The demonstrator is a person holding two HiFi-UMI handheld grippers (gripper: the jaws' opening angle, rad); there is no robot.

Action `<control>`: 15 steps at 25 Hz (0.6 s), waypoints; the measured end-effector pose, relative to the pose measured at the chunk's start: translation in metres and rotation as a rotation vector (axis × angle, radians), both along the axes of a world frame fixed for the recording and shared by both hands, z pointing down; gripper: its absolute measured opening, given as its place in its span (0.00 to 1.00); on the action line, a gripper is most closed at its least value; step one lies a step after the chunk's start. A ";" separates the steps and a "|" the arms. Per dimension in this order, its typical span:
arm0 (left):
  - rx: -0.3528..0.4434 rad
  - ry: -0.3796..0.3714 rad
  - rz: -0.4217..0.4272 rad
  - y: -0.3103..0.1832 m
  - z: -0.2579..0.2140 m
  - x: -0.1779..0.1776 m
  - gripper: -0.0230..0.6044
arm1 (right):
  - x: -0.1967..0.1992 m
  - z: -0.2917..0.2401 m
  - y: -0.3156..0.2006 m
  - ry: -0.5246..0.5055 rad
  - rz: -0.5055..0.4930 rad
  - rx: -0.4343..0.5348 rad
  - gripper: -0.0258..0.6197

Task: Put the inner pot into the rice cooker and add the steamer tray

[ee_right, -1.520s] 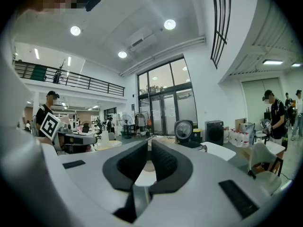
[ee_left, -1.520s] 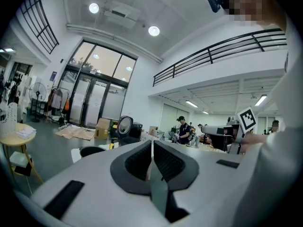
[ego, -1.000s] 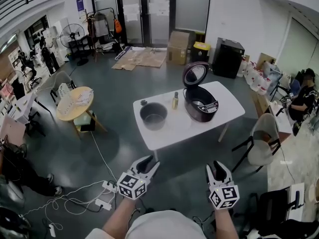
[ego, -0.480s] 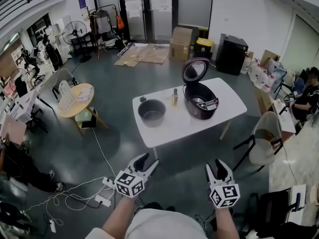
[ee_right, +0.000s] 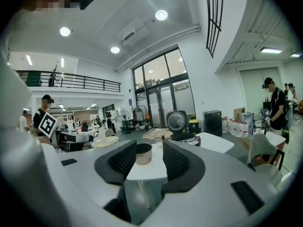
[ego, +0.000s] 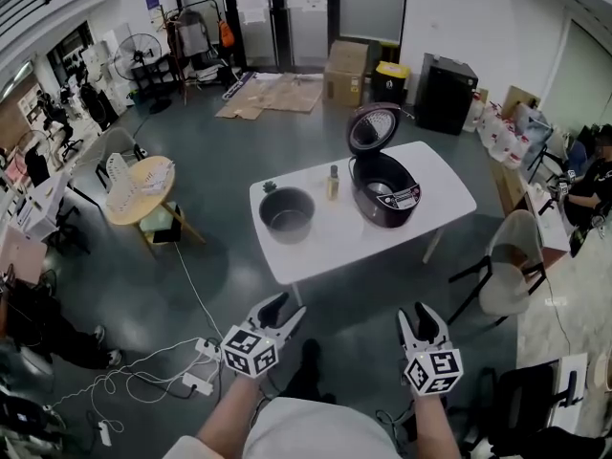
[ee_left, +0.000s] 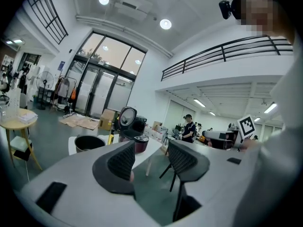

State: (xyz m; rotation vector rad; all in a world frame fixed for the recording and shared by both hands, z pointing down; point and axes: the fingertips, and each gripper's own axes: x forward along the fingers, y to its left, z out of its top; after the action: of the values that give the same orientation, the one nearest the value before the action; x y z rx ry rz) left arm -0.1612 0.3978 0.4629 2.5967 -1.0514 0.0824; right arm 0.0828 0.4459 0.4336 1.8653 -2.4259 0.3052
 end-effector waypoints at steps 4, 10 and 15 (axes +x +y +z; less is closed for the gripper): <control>0.006 -0.010 0.016 -0.030 0.004 0.003 0.41 | 0.004 0.002 -0.027 0.001 0.016 0.001 0.33; 0.013 -0.007 0.049 -0.100 0.001 0.021 0.41 | 0.015 0.000 -0.085 0.018 0.041 -0.014 0.33; 0.003 -0.012 0.087 -0.154 0.002 0.032 0.42 | 0.015 -0.004 -0.137 0.025 0.061 -0.028 0.33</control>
State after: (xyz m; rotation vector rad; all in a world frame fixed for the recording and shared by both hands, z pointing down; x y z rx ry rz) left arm -0.1292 0.2441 0.4646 2.6474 -0.9436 0.1167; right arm 0.0982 0.3093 0.4299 1.9220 -2.3400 0.3160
